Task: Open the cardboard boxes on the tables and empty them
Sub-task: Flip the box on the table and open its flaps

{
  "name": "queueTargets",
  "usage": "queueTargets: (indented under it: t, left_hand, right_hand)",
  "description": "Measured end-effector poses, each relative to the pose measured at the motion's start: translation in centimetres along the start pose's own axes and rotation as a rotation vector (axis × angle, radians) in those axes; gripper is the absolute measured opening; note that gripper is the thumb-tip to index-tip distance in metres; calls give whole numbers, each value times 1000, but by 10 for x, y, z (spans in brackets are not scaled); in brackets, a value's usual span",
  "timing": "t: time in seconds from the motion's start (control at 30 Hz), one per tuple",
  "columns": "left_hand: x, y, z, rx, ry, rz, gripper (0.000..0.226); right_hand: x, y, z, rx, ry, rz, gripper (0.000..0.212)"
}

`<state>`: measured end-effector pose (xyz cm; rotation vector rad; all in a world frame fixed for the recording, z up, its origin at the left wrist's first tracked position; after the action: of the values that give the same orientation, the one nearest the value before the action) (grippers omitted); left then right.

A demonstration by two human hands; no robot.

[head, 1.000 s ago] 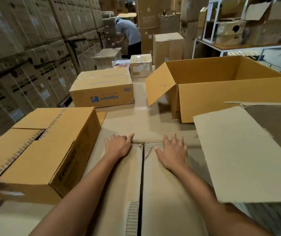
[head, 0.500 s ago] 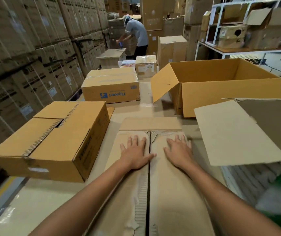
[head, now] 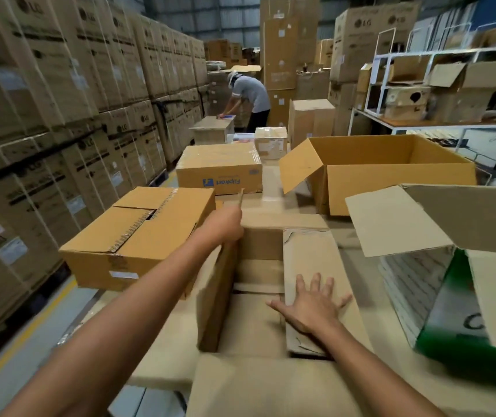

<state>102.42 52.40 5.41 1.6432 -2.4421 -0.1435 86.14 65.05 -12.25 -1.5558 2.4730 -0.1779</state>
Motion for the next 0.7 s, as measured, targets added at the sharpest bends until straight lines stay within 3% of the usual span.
queueTargets:
  t: [0.07, 0.13, 0.23, 0.3, 0.5, 0.7]
  left_hand:
    - [-11, -33, -19, 36, 18, -55, 4]
    - [-24, -72, -14, 74, 15, -123, 9]
    - [-53, -120, 23, 158, -60, -177, 47]
    - [-71, -139, 42, 156, -39, -214, 58]
    - [-114, -165, 100, 33, -101, -351, 85]
    - [-112, -147, 97, -124, -60, -356, 93]
  right_hand:
    - [-11, -1, 3, -28, -42, 26, 120]
    - [-18, -1, 3, -30, -56, 54, 117]
    - [-23, -1, -3, -5, -38, 74, 105]
    - [-24, 0, -5, 5, -36, 73, 99]
    - [-26, 7, -11, 48, 2, 66, 92]
    - [-22, 23, -37, 155, 65, 60, 81]
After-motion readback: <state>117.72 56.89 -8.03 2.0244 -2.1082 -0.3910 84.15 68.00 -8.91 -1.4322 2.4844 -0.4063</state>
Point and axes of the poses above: each hand's wrist, its own x-axis towards the middle knuckle, its own z-axis out of the palm, y = z × x, the point moved 9 cm from there along x, towards the middle knuckle, and after that the axes turned 6 degrees about y, right-handed, at the moved point
